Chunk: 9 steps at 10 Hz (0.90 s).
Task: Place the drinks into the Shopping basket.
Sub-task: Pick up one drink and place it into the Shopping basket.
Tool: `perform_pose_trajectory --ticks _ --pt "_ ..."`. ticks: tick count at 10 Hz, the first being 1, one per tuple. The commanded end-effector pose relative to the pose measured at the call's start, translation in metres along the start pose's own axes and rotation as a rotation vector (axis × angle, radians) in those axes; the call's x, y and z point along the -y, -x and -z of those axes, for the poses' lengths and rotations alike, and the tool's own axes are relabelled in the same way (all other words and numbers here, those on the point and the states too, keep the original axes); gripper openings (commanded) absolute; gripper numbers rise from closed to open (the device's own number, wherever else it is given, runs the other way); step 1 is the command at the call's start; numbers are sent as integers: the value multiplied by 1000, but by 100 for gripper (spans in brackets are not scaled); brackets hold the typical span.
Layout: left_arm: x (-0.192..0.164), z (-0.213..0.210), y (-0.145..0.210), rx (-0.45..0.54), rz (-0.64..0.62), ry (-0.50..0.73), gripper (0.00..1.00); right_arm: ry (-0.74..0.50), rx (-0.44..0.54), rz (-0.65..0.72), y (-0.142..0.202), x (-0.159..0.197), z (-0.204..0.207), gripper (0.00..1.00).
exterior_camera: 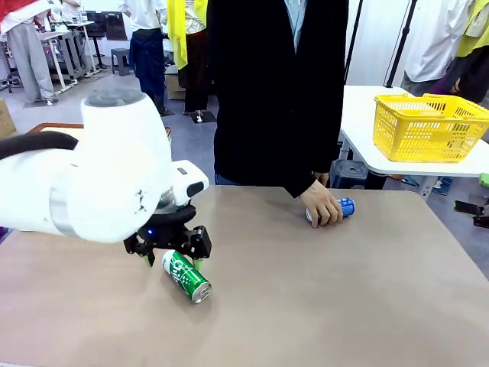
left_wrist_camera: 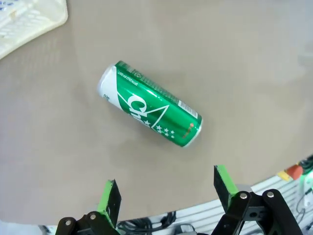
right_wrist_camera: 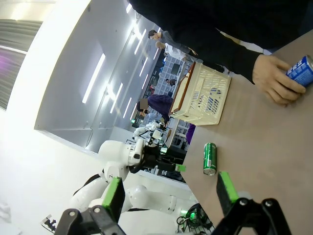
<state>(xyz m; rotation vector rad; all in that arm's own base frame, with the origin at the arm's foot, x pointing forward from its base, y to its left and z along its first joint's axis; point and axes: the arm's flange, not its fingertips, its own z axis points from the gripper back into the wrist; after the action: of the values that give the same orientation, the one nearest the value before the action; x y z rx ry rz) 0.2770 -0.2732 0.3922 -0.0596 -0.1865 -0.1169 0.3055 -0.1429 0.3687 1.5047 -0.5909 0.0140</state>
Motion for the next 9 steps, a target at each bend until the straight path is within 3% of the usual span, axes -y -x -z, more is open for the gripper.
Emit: perform_pose_trajectory --ticks 1,2,4,6,9 --pt "-15 19 1 -52 -160 -11 100 -4 -5 14 0 -5 -1 100" --pt "0 0 0 0 0 0 100 -4 -5 14 0 -5 -1 100" --pt "0 0 0 0 0 0 100 -4 -5 14 0 -5 -1 100" --pt "-1 21 -12 -38 -119 12 100 -4 -5 14 0 -5 -1 100" --pt "0 28 -18 -40 -164 40 100 -4 -5 14 0 -5 -1 100"
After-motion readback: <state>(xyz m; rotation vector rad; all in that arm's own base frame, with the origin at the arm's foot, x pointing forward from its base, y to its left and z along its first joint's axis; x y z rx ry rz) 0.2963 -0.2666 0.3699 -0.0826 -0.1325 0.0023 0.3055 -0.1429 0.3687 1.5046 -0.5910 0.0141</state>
